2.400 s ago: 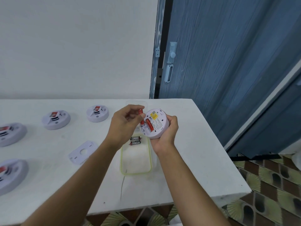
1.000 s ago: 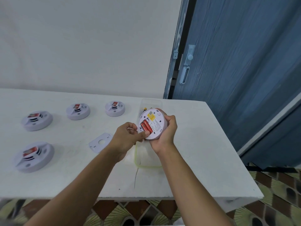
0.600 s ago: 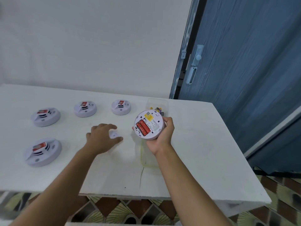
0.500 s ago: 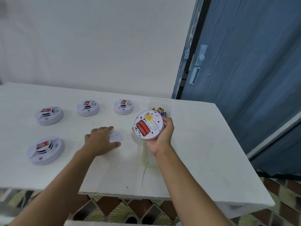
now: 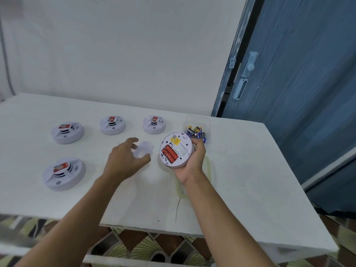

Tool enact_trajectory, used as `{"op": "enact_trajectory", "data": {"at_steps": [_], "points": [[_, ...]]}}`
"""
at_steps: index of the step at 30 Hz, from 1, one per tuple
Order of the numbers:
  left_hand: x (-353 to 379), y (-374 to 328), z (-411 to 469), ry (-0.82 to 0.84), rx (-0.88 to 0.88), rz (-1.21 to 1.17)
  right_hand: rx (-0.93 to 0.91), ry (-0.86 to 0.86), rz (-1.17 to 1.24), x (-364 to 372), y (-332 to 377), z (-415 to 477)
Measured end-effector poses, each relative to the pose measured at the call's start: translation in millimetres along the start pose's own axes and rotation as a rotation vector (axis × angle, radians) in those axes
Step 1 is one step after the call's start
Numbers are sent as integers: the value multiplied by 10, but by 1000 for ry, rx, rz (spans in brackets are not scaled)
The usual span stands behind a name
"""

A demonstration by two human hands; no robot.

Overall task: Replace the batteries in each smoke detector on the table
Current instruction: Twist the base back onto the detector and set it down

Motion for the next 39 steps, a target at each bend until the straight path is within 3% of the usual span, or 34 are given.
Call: {"op": "enact_trajectory", "data": {"at_steps": [3, 9, 29, 39], "points": [[-100, -226, -31, -88, 91, -168, -2, 13, -51, 23, -16, -5], [-113, -591, -173, -60, 263, -257, 9, 89, -64, 71, 14, -41], [71, -785, -291, -35, 182, -341, -109, 84, -123, 94, 61, -68], [98, -767, -248, 17, 134, -392, -79, 85, -129, 130, 96, -93]]}}
Point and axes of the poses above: each hand's wrist, its own z-axis towards the middle knuckle, its own x-axis out of the palm, y = z × x, the point moved 1 cm from there along z, towards the middle knuckle, and after that the axes turned 3 degrees about z, right-handed, at the moved point
